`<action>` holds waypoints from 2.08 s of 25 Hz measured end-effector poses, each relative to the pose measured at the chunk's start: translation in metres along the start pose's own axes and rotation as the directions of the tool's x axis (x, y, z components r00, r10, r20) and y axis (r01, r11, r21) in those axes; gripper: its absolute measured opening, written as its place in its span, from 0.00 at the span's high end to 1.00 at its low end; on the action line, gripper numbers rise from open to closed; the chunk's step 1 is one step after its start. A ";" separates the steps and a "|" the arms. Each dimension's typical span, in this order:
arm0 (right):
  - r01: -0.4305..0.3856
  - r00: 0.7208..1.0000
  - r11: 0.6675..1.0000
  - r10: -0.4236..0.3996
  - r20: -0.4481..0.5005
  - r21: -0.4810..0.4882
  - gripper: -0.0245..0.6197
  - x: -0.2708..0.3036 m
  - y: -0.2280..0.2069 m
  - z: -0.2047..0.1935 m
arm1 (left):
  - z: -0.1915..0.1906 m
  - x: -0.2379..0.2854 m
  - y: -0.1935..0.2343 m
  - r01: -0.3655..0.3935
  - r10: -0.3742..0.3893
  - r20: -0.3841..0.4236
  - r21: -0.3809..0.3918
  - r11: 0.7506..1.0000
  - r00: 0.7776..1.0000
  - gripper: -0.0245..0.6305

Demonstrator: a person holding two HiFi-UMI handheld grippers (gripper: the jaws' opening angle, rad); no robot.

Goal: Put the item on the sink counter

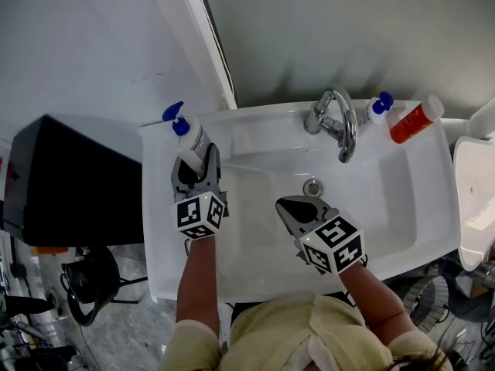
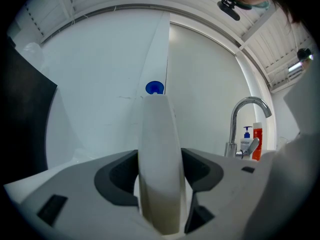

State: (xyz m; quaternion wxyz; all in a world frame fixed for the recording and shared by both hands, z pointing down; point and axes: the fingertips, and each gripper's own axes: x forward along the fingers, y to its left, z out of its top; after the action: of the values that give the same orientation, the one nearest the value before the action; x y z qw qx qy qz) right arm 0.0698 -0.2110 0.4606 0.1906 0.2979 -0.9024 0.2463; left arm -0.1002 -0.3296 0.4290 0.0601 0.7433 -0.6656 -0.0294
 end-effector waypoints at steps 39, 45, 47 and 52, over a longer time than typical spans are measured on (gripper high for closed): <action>0.028 0.999 0.999 -0.027 -0.034 0.021 0.92 -0.006 -0.011 -0.014 | -0.027 0.038 -0.005 -0.123 0.123 -0.002 0.049 0.991 0.992 0.52; 0.028 0.999 0.999 -0.027 -0.038 0.025 0.92 -0.005 -0.011 -0.015 | -0.030 0.043 -0.004 -0.131 0.131 0.001 0.076 0.988 0.991 0.52; 0.027 0.999 0.999 -0.026 -0.041 0.024 0.92 -0.005 -0.011 -0.015 | -0.029 0.044 -0.005 -0.132 0.131 0.009 0.070 0.989 0.991 0.52; 0.026 0.999 0.999 -0.025 -0.042 0.023 0.92 -0.004 -0.011 -0.014 | -0.032 0.048 -0.003 -0.145 0.146 -0.006 0.057 0.988 0.989 0.52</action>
State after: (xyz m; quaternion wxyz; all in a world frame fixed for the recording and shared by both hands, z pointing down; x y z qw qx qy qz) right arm 0.0825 -0.2087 0.4736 0.2091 0.3065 -0.8912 0.2608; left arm -0.0880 -0.3751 0.4617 0.0444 0.6942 -0.7184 -0.0022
